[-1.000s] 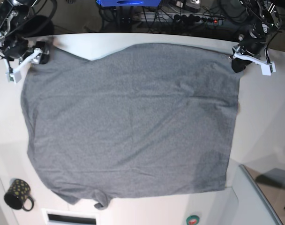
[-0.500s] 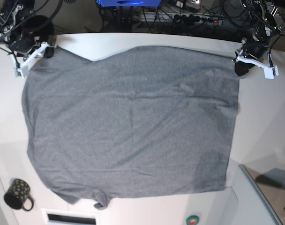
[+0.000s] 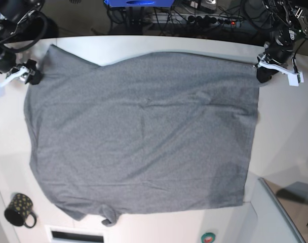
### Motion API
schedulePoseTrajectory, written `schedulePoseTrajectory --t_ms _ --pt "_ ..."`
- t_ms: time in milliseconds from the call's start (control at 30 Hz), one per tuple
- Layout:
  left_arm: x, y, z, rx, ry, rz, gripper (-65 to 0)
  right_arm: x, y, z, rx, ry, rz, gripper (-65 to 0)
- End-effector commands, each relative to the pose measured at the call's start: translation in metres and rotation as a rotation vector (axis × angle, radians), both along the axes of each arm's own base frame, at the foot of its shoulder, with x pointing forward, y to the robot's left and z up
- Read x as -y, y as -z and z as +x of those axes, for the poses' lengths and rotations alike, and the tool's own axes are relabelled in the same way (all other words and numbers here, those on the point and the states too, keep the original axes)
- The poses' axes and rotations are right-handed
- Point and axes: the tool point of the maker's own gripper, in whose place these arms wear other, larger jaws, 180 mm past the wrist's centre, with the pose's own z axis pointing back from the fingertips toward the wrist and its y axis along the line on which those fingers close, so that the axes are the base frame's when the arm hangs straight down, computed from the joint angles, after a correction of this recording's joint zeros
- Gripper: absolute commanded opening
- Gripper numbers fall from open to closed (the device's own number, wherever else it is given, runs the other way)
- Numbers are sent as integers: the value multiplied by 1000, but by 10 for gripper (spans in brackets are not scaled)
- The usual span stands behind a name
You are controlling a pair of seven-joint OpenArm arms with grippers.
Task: Layout the t-shirt on the table in an organized manner, then fold the t-shirt properly
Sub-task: 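Tug the shirt corners apart with both grippers to flatten it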
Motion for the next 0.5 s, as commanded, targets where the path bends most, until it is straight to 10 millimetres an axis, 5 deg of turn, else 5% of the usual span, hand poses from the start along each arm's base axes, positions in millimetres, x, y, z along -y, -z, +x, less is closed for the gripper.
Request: schedulePoseTrajectory --t_ms 0,467 --pt "-7 -10 5 35 1 20 -650 -4 11 -14 -81 -25 2 -203" --pt "-7 -10 5 34 2 22 -650 -39 21 -16 -109 -108 45 -219"
